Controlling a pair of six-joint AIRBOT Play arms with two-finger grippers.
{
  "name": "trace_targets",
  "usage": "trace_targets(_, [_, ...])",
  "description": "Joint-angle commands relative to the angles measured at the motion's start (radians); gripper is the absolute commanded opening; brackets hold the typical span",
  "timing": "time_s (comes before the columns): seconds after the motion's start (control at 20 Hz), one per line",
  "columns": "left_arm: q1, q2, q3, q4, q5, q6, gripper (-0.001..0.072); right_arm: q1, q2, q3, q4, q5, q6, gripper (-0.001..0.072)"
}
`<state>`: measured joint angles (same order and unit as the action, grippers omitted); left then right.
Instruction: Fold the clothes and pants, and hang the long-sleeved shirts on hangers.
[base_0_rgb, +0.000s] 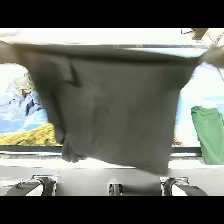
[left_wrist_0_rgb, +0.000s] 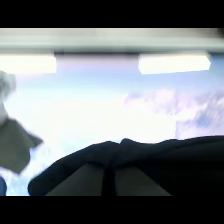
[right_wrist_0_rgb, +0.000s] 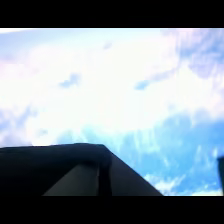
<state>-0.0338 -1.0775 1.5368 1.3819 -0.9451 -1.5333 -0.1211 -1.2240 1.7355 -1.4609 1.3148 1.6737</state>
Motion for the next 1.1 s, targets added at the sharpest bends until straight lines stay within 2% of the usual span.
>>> trace_targets(0.0, [-0.001, -0.273, -0.112, 0.013, 0.075, -0.036, 0.0033, -0.001, -0.3, -0.129, 0.066, -0.145, 0.133, 0.0039])
trace_targets(0.1, [-0.001, -0.417, -0.111, -0.039, 0.063, -0.092, 0.0033, 0.001, -0.448, -0.129, 0.235, -0.159, 0.238, 0.0039])
trace_targets(0.2, [-0.001, -0.515, -0.111, -0.138, 0.006, -0.101, 0.0033, 0.011, -0.55, -0.129, 0.402, -0.131, 0.225, 0.0039])
trace_targets(0.25, [-0.001, -0.546, -0.111, -0.179, -0.027, -0.101, 0.0033, 0.02, -0.582, -0.129, 0.438, -0.111, 0.19, 0.0039])
trace_targets(0.4, [0.019, -0.578, -0.09, -0.216, -0.13, -0.098, 0.0039, 0.019, -0.592, -0.124, 0.417, -0.065, 0.143, 0.004])
trace_targets(0.45, [0.051, -0.576, -0.055, -0.216, -0.19, -0.091, 0.0103, -0.008, -0.576, -0.115, 0.408, -0.041, 0.13, 0.0103])
trace_targets(0.5, [0.092, -0.576, -0.01, -0.216, -0.27, -0.043, 0.029, -0.047, -0.553, -0.112, 0.404, -0.006, 0.11, 0.0362])
trace_targets(0.55, [0.14, -0.576, 0.031, -0.216, -0.359, 0.006, 0.0571, -0.098, -0.524, -0.112, 0.398, 0.068, 0.055, 0.0543])
trace_targets(0.6, [0.199, -0.574, 0.059, -0.216, -0.454, 0.039, 0.0633, -0.149, -0.499, -0.113, 0.356, 0.165, 0.035, 0.0543])
trace_targets(0.7, [0.307, -0.572, 0.044, -0.216, -0.604, 0.059, 0.0612, -0.208, -0.443, -0.171, 0.2, 0.303, 0.006, 0.0542])
trace_targets(0.75, [0.347, -0.571, 0.002, -0.216, -0.653, 0.087, 0.0542, -0.219, -0.399, -0.253, 0.138, 0.307, -0.007, 0.0542])
trace_targets(0.8, [0.372, -0.565, -0.058, -0.217, -0.67, 0.117, 0.0518, -0.222, -0.343, -0.373, 0.113, 0.271, -0.015, 0.0542])
trace_targets(0.95, [0.381, -0.527, -0.296, -0.22, -0.603, 0.237, 0.0518, -0.222, -0.211, -0.712, 0.204, 0.129, -0.069, 0.0554])
trace_targets(1.05, [0.378, -0.511, -0.406, -0.242, -0.504, 0.29, 0.0518, -0.222, -0.184, -0.826, 0.28, 0.116, -0.129, 0.0575])
